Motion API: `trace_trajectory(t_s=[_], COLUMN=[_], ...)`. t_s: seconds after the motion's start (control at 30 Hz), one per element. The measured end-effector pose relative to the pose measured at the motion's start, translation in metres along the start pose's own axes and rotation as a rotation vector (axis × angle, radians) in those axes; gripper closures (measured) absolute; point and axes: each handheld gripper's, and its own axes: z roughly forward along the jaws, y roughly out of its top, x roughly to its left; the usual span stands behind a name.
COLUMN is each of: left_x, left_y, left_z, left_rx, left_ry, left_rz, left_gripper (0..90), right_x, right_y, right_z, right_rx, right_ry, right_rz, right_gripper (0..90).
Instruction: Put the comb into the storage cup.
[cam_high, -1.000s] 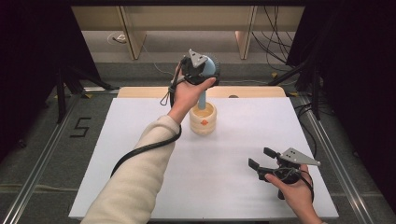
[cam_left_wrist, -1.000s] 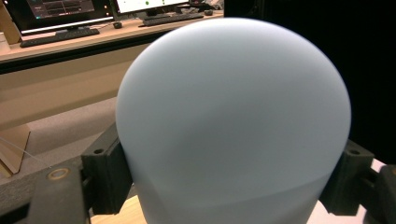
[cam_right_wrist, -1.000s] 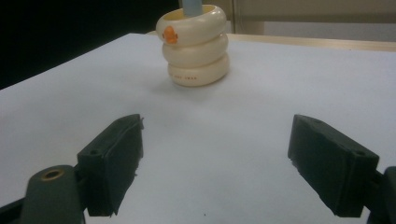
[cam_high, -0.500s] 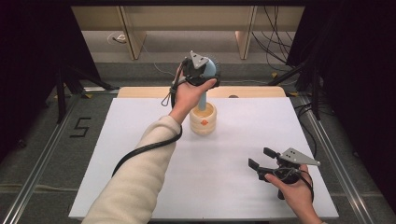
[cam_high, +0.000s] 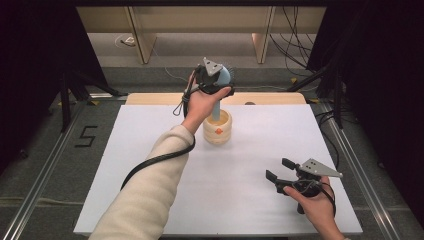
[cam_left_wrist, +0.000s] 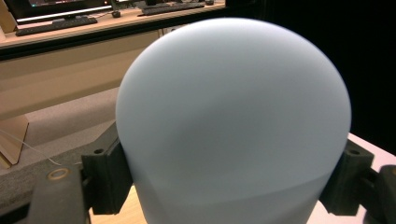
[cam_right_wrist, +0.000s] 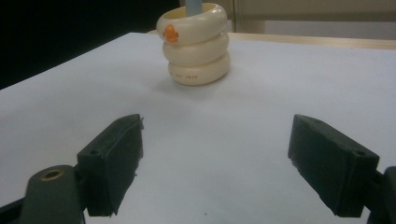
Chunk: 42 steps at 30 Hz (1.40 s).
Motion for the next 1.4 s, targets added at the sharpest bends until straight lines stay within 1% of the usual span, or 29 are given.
trace_trajectory(t_s=[1.4], left_x=[-0.003], left_y=[-0.029], left_z=[0.011], left_rx=[0.046], left_ry=[-0.003], left_rz=[-0.018], left_gripper=[19.7], right_x=[0.001], right_y=[-0.001], right_z=[0.001], right_rx=[0.014], right_ry=[0.005], right_rz=[-0.004], right_gripper=[18.7])
